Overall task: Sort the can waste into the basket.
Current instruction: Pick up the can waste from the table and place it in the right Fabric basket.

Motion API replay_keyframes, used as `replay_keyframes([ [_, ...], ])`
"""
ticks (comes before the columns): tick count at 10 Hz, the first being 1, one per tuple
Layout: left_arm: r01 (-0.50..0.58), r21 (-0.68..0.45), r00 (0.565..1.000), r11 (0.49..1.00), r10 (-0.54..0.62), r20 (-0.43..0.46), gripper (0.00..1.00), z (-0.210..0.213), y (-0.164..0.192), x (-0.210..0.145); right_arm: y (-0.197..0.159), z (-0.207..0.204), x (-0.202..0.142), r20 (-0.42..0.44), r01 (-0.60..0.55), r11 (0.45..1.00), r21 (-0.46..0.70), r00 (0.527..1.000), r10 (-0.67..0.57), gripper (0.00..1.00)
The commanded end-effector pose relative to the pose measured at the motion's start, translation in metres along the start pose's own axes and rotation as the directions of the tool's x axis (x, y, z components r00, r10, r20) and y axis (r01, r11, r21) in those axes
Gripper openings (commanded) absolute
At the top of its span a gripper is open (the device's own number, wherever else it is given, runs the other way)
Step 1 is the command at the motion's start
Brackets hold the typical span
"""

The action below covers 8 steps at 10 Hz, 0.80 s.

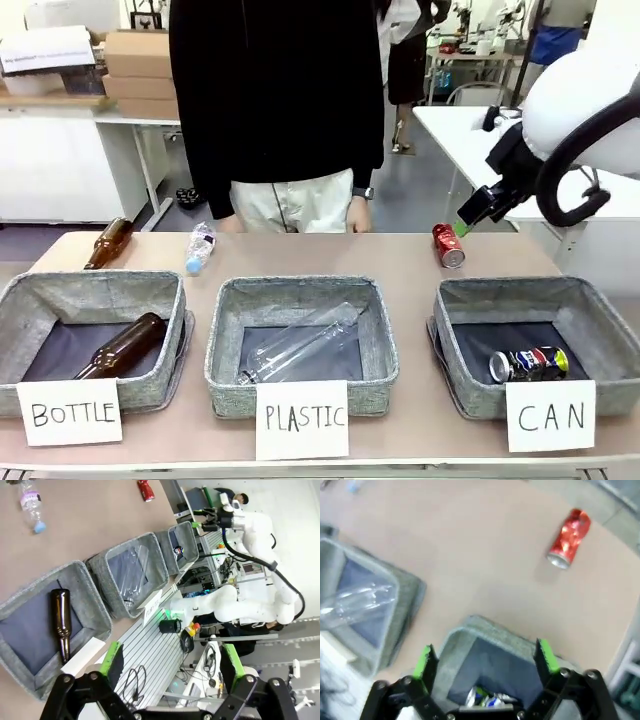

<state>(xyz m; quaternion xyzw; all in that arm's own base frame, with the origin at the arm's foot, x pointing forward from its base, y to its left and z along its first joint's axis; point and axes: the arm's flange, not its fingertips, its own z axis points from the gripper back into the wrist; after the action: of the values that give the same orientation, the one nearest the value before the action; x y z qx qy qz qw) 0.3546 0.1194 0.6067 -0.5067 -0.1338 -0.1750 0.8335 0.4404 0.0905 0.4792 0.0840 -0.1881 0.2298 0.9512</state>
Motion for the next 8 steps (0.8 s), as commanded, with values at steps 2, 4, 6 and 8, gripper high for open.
replay_keyframes([
  [2,0.015,-0.002,1.000,1.000,-0.015,-0.008,1.00,0.002,-0.003,-0.004,-0.055,-0.071,0.134,-0.144,0.327,0.944,-0.041,0.933,-0.329,1.00],
  [4,0.015,-0.002,1.000,1.000,-0.015,-0.008,1.00,0.002,-0.003,-0.004,-0.083,-0.115,0.176,-0.192,0.389,0.908,-0.157,0.889,-0.415,1.00],
  [6,0.015,-0.002,1.000,1.000,-0.015,-0.008,1.00,0.002,-0.003,-0.004,-0.100,-0.148,0.193,-0.244,0.380,0.892,-0.244,0.867,-0.435,1.00],
  [8,0.015,-0.002,1.000,1.000,-0.015,-0.008,1.00,0.002,-0.003,-0.004,-0.122,-0.188,0.190,-0.266,0.389,0.887,-0.250,0.853,-0.449,1.00],
])
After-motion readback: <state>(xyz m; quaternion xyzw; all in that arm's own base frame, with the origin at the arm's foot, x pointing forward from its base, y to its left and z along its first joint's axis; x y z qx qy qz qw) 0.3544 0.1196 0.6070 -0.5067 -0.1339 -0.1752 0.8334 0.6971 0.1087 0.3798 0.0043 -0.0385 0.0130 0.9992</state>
